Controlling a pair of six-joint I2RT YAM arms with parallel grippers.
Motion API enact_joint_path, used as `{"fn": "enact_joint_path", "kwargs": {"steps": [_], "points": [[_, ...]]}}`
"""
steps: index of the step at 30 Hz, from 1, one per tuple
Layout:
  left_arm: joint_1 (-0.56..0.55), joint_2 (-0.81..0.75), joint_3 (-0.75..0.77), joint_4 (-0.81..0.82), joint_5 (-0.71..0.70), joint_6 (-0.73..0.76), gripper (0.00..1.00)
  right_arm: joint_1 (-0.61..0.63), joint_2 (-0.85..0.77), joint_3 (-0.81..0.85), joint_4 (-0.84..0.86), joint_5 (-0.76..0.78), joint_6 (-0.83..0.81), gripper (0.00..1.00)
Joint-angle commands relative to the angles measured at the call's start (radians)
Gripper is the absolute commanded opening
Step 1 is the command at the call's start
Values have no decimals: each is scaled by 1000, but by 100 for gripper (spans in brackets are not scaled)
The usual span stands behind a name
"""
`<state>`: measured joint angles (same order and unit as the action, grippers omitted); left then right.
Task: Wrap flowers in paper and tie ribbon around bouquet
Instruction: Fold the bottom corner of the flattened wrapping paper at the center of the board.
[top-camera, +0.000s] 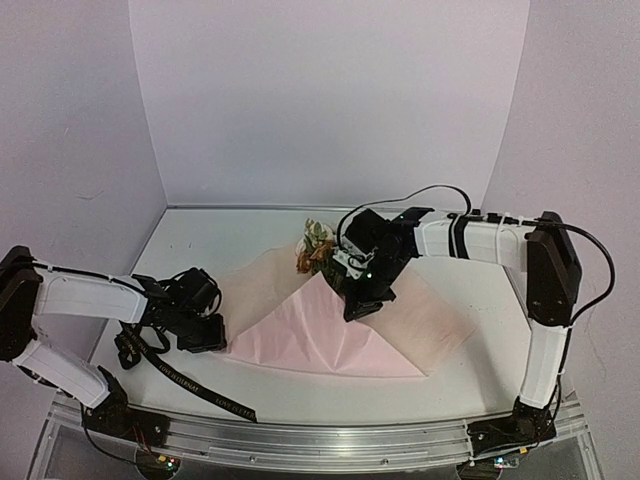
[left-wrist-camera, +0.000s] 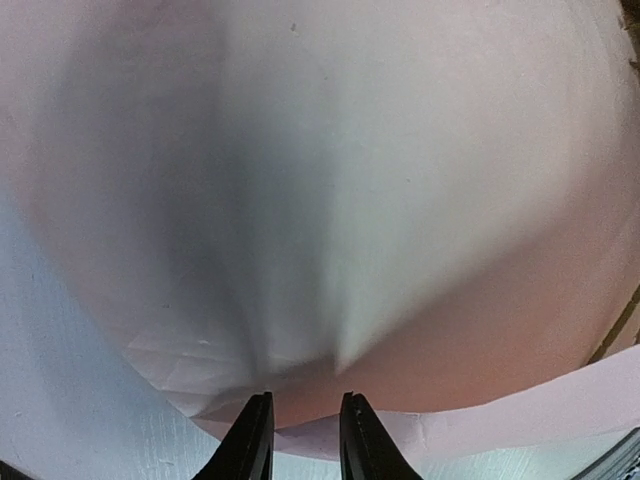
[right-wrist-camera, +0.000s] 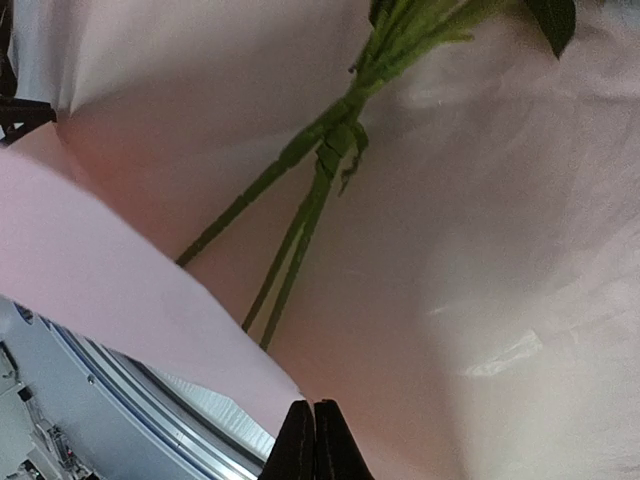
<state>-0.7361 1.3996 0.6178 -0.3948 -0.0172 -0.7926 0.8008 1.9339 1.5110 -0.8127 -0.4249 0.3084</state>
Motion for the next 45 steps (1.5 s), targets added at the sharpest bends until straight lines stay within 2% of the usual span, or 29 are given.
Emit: {"fn": "enact_joint_path", "kwargs": {"steps": [1,7,10,14,21,24,33,38,45], "points": [[-15,-78,16,-28,-5,-51,25,-29,85,128,-106,52,-114,0],[-21,-176,97,-154,-154,-61,34,-31,185,197,-118,91,-165,0],[-28,-200,148,-181,-199,-27,36,-32,206,202,-117,162,-163,0],[-61,-165,195,-95,-150,72,37,-32,213,207,-116,236,-171,0],[-97,70,256,163,62,260,33,-32,244,251,-115,258,-171,0],[-97,177,265,227,94,290,28,-32,250,251,-115,256,-171,0],[-98,279,158,336,139,232,20,-36,302,328,-128,278,-200,0],[-120,253,107,325,124,182,17,-39,339,388,-157,263,-204,0],[-189,181,18,278,90,54,14,-38,324,367,-195,215,-132,0]]}}
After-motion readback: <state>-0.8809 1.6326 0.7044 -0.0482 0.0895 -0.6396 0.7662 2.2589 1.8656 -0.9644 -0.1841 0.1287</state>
